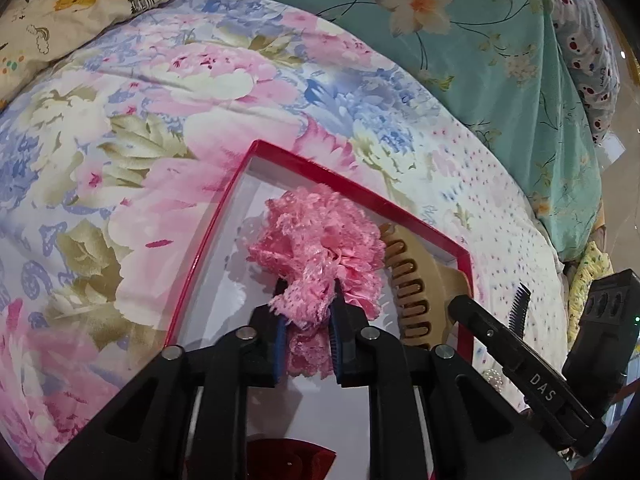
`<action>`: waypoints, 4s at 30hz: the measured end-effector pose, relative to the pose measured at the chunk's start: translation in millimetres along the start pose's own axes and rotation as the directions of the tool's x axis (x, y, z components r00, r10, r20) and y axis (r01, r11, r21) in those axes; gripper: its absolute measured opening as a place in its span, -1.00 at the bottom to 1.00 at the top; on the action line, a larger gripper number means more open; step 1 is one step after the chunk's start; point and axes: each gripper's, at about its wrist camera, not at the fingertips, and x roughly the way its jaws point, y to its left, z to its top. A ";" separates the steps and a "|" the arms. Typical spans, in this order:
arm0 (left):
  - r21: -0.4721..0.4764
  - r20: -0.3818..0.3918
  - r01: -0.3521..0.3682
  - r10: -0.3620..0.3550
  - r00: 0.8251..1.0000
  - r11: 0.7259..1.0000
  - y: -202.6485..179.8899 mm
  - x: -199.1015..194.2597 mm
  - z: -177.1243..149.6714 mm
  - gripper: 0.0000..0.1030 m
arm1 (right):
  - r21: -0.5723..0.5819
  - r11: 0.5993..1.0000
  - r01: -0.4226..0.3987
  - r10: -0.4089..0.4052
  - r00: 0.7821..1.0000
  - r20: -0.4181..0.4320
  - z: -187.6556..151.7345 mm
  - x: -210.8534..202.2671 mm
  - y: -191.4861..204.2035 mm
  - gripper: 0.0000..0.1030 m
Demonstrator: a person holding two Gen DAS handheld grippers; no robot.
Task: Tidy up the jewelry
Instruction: 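Carry the claw clip and pink scrunchie into the box and open both tools, then grasp the black comb with the right tool while the left tool reaches the purple tulle scrunchie, then grasp and lift the purple tulle scrunchie with the left tool while the right tool lifts the comb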
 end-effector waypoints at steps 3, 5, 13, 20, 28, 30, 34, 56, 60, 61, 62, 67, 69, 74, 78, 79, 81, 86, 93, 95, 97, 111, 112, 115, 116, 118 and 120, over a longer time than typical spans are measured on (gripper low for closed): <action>0.001 -0.005 -0.012 0.012 1.000 1.000 0.6 1.1 -0.6 -0.59 | -0.007 1.000 -0.001 0.001 1.000 -0.006 0.6 1.9 1.7 -0.89; 0.003 -0.009 -0.019 0.019 1.000 1.000 0.3 0.4 -0.9 -0.49 | -0.001 1.000 -0.011 0.011 1.000 -0.014 1.0 3.0 0.4 -0.83; 0.039 0.004 -0.046 0.046 0.999 0.998 -11.0 -10.7 -1.9 0.02 | 0.025 0.999 -0.039 0.040 0.999 -0.021 3.1 -3.9 -2.1 -0.68; 0.041 0.019 -0.043 0.042 0.999 0.998 -15.0 -32.3 -8.5 0.03 | 0.043 0.997 -0.067 0.066 0.997 0.029 3.0 -35.1 -5.9 -0.23; 0.057 0.026 -0.007 0.006 1.000 0.998 -36.2 -55.1 -27.3 0.03 | 0.104 0.993 -0.053 0.046 0.996 0.071 -11.7 -79.6 -36.2 -0.23; 0.068 0.021 0.002 -0.003 1.000 0.998 -44.5 -57.8 -32.3 0.03 | 0.127 0.991 -0.042 0.033 0.996 0.078 -16.2 -90.0 -47.8 -0.23; 0.096 0.012 0.026 -0.028 1.000 0.995 -63.9 -62.7 -42.3 0.03 | 0.173 0.985 -0.007 -0.011 0.995 0.100 -26.2 -116.3 -75.5 -0.23; 0.235 -0.131 0.138 -0.110 0.985 0.962 -155.1 -50.1 -108.6 0.03 | 0.342 0.933 0.114 -0.157 0.983 0.100 -64.3 -182.0 -182.0 -0.20; 0.257 -0.185 0.166 -0.120 0.975 0.952 -166.2 -43.4 -131.1 0.03 | 0.342 0.932 0.122 -0.166 0.981 0.102 -65.0 -182.4 -188.5 -0.14; 0.260 -0.201 0.174 -0.123 0.972 0.950 -168.3 -41.4 -137.1 0.03 | 0.346 0.930 0.124 -0.167 0.981 0.100 -64.9 -181.6 -190.6 -0.14; 0.263 -0.211 0.177 -0.123 0.970 0.948 -169.4 -40.0 -141.7 0.03 | 0.350 0.929 0.123 -0.167 0.981 0.098 -64.2 -180.4 -192.2 -0.14; 0.274 -0.279 0.210 -0.131 0.951 0.939 -176.6 -29.6 -167.9 0.03 | 0.344 0.928 0.141 -0.181 0.980 0.087 -54.1 -168.4 -199.9 -0.14; 0.291 -0.314 0.223 -0.127 0.941 0.931 -180.8 -23.1 -177.8 0.03 | 0.343 0.929 0.141 -0.179 0.980 0.082 -48.7 -161.6 -202.6 -0.13; 0.336 -0.340 0.232 -0.113 0.934 0.913 -191.1 -6.7 -193.5 -0.30 | 0.331 0.930 0.161 -0.187 0.981 0.049 -37.6 -140.2 -208.0 0.06; 0.346 -0.331 0.257 -0.139 0.933 0.902 -196.3 -8.9 -186.0 -0.89 | 0.298 0.933 0.201 -0.214 0.977 0.010 -28.5 -120.0 -208.1 0.13; 0.346 -0.316 0.258 -0.147 0.937 0.902 -195.8 -12.8 -180.7 -0.91 | 0.289 0.933 0.213 -0.223 0.975 0.001 -26.2 -115.8 -207.7 0.14; 0.327 -0.293 0.265 -0.169 0.941 0.907 -191.6 -19.4 -169.8 -0.95 | 0.256 0.934 0.247 -0.251 0.968 -0.018 -19.7 -105.2 -204.0 0.23; 0.273 -0.216 0.256 -0.201 0.956 0.927 -174.5 -40.1 -138.0 -0.95 | 0.061 0.917 0.393 -0.390 0.919 -0.052 -8.7 -73.5 -182.3 0.33; 0.227 -0.143 0.252 -0.224 0.964 0.941 -161.4 -52.1 -111.8 -0.96 | 0.001 0.900 0.436 -0.436 0.899 -0.032 -22.2 -85.2 -175.9 -0.66; 0.211 -0.136 0.259 -0.234 0.963 0.943 -158.1 -51.8 -107.6 -0.95 | 0.070 0.925 0.373 -0.373 0.928 -0.014 -24.8 -103.7 -180.2 -0.70; 0.201 -0.130 0.259 -0.237 0.963 0.945 -153.4 -55.5 -105.6 -0.96 | 0.108 0.937 0.333 -0.334 0.943 -0.009 -28.0 -116.8 -181.9 -0.74; 0.191 -0.117 0.279 -0.261 0.958 0.941 -148.1 -69.5 -106.1 -0.96 | 0.253 0.950 0.185 -0.174 0.983 -0.065 -37.6 -106.8 -194.0 0.02; 0.198 -0.128 0.277 -0.255 0.958 0.940 -149.8 -67.0 -106.7 -0.96 | 0.227 0.957 0.182 -0.172 0.983 -0.063 -36.3 -103.1 -189.1 0.15; 0.236 -0.163 0.256 -0.221 0.961 0.937 -157.2 -61.3 -114.6 -0.94 | 0.136 0.965 0.224 -0.215 0.974 -0.075 -29.8 -86.1 -172.2 0.26; 0.255 -0.183 0.248 -0.205 0.962 0.935 -160.3 -57.7 -117.8 -0.82 | 0.103 0.965 0.242 -0.234 0.968 -0.085 -28.6 -81.1 -166.8 0.03; 0.310 -0.217 0.203 -0.138 0.966 0.929 -167.6 -45.6 -126.5 -0.45 | 0.112 0.967 0.230 -0.218 0.970 -0.106 -29.3 -73.9 -167.5 -0.62; 0.365 -0.233 0.175 -0.093 0.968 0.915 -176.0 -37.4 -134.7 -0.13 | 0.129 0.968 0.215 -0.203 0.974 -0.098 -30.2 -79.9 -171.1 -0.70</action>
